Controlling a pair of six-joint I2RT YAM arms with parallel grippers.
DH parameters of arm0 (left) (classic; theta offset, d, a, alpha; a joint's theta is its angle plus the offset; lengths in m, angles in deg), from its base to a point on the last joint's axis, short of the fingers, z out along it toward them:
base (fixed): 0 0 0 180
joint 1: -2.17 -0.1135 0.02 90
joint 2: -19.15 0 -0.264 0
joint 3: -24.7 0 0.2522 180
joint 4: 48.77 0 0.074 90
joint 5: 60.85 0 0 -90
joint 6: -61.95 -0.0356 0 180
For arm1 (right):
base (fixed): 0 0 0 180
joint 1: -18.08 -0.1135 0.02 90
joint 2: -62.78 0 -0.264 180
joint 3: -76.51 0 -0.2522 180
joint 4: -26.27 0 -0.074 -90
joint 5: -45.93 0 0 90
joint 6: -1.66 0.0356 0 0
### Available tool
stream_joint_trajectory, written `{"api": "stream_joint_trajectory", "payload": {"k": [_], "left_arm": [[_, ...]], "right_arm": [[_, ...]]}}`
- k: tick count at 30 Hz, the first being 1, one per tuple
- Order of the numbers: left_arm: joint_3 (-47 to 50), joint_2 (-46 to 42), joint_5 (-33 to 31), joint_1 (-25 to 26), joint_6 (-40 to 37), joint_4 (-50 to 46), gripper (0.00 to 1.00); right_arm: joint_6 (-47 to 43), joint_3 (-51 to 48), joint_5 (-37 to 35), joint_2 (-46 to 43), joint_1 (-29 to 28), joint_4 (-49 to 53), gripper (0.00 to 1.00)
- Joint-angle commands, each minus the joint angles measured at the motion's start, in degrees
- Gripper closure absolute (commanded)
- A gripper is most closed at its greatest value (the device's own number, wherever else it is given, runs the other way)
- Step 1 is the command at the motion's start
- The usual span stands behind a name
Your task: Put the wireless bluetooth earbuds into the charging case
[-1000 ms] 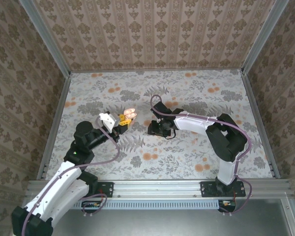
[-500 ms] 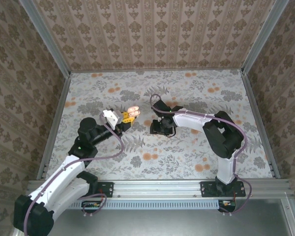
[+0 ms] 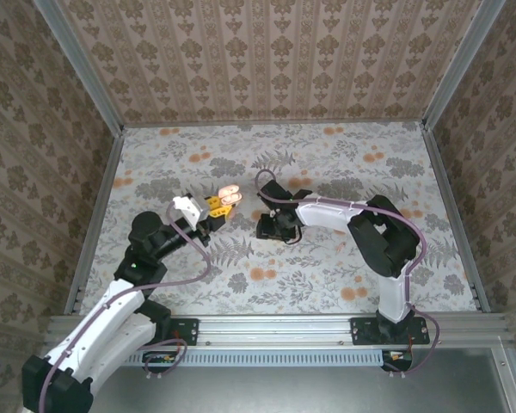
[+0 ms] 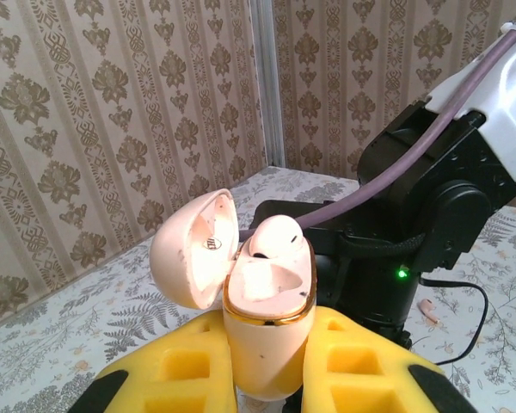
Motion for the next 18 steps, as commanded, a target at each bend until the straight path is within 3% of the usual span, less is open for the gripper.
{"api": "stream_joint_trajectory", "payload": {"k": [1, 18], "left_arm": [[1.1, -1.2, -0.4, -0.3, -0.3, -0.5, 1.00], [0.1, 3.0, 1.1, -0.4, -0.2, 1.7, 1.00]], "right_arm": [[1.9, 1.2, 4.6, 0.9, -2.2, -1.1, 0.58], [-2.5, 3.7, 2.3, -4.0, 2.3, 4.6, 0.57]]}}
